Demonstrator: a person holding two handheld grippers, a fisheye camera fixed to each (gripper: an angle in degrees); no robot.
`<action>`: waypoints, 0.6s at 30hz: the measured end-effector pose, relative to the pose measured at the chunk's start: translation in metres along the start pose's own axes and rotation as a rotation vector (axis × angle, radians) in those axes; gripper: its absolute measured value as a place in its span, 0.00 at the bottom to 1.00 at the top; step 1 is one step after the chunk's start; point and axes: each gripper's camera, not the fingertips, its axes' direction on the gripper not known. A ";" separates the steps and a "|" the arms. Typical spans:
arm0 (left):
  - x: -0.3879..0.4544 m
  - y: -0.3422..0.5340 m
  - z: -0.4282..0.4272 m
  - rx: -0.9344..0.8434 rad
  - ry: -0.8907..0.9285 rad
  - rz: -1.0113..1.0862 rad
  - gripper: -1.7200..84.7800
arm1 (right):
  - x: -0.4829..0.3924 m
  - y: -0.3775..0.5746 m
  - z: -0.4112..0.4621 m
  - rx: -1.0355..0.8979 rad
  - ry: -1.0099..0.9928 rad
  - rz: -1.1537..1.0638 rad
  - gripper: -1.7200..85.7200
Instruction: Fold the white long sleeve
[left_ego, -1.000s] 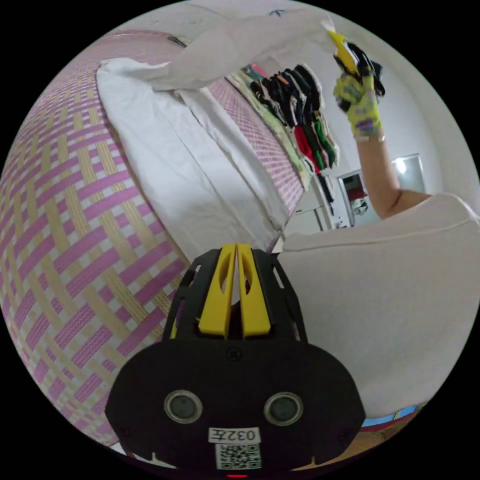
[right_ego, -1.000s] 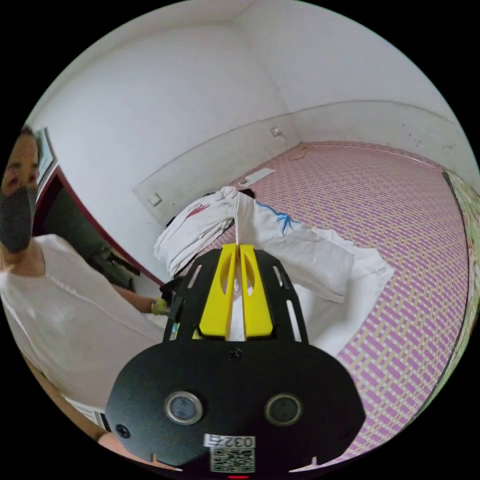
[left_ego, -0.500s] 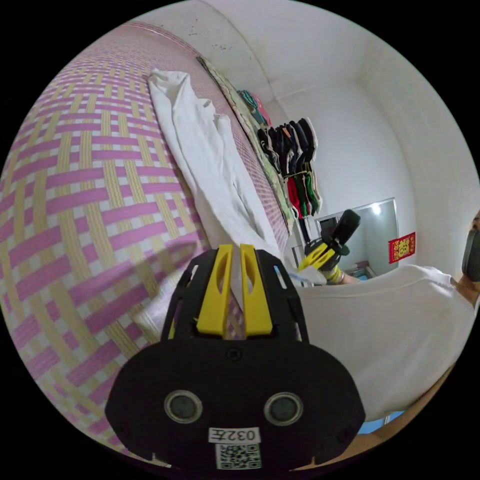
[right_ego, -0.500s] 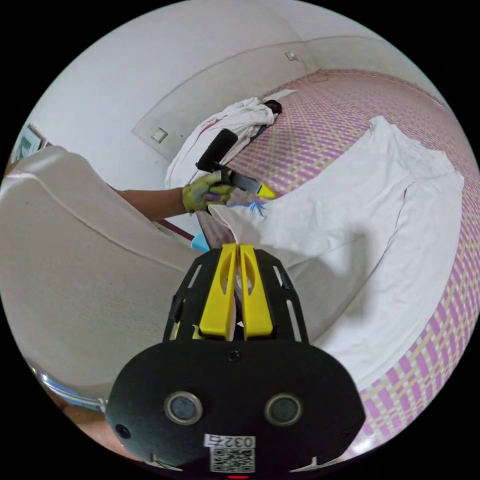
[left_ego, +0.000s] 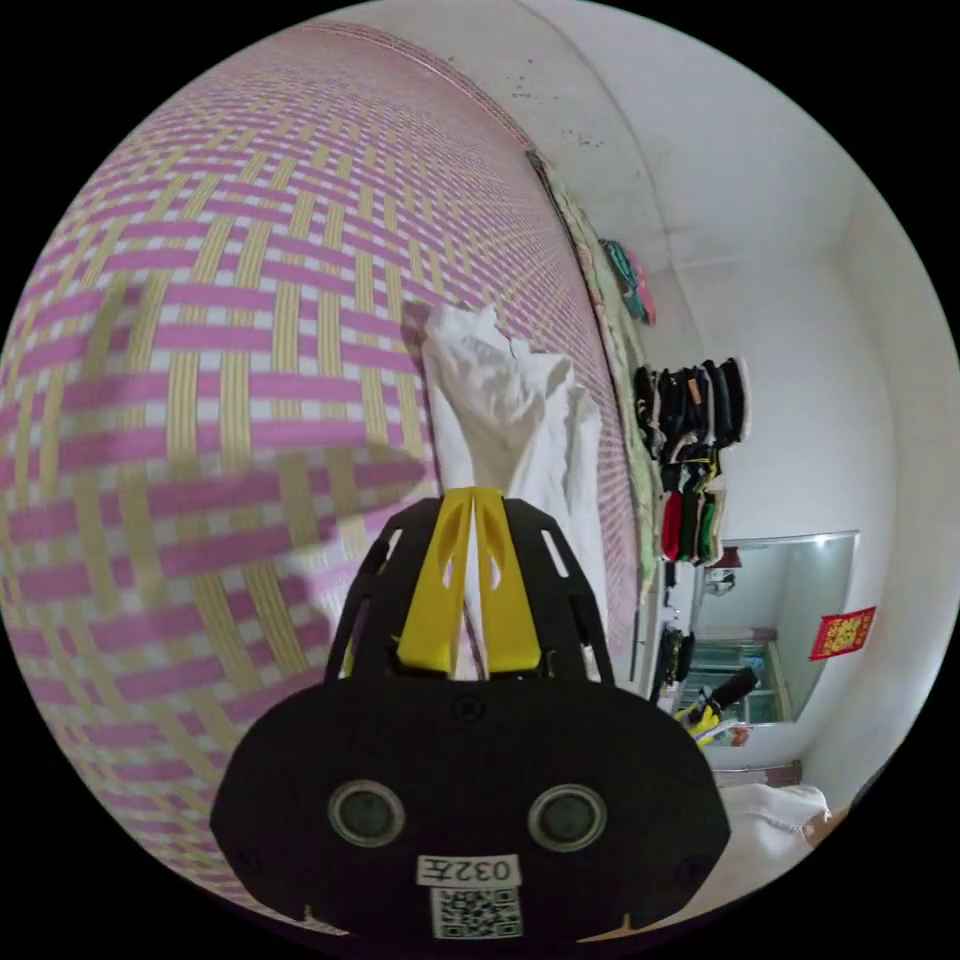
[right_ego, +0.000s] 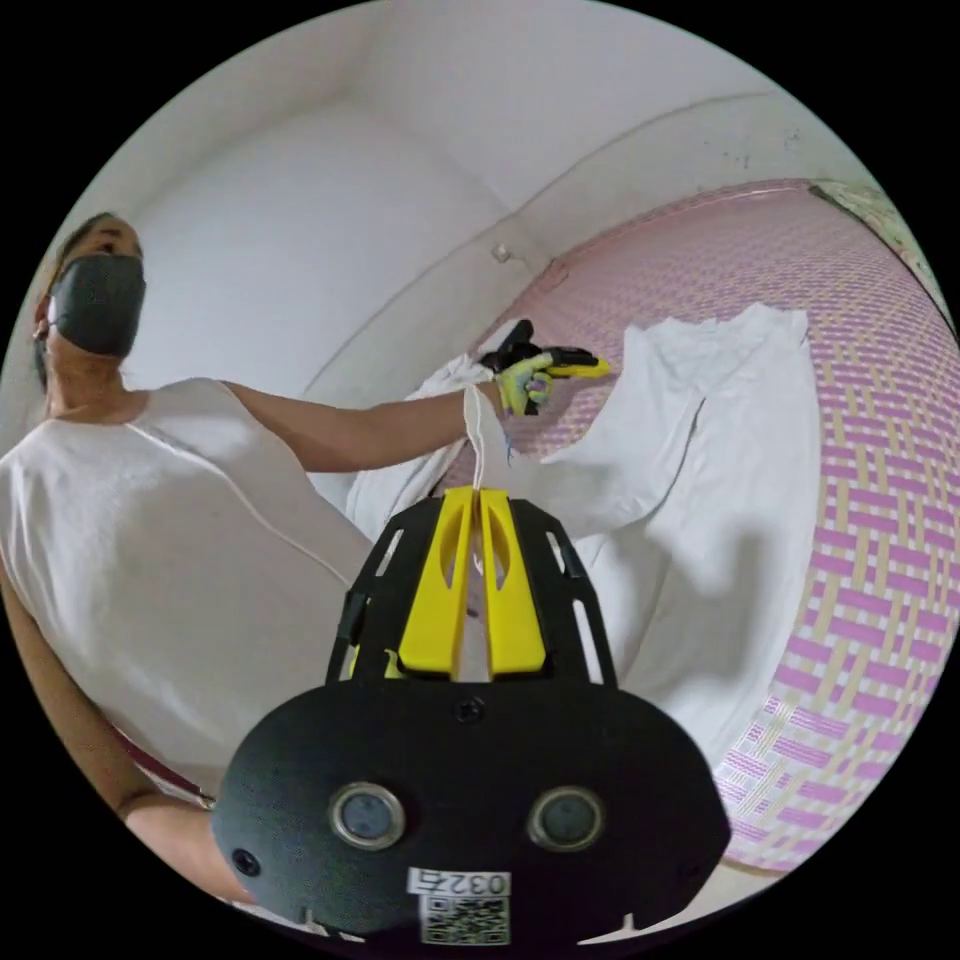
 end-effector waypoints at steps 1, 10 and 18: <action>0.003 -0.019 0.003 0.001 -0.023 0.016 0.01 | 0.001 0.001 -0.019 0.066 -0.010 0.011 0.01; 0.045 -0.117 0.051 -0.167 -0.115 0.211 0.01 | 0.015 0.011 -0.151 0.489 0.023 0.043 0.01; 0.035 -0.152 0.094 -0.275 -0.145 0.144 0.01 | 0.056 0.005 -0.199 0.612 0.048 0.095 0.01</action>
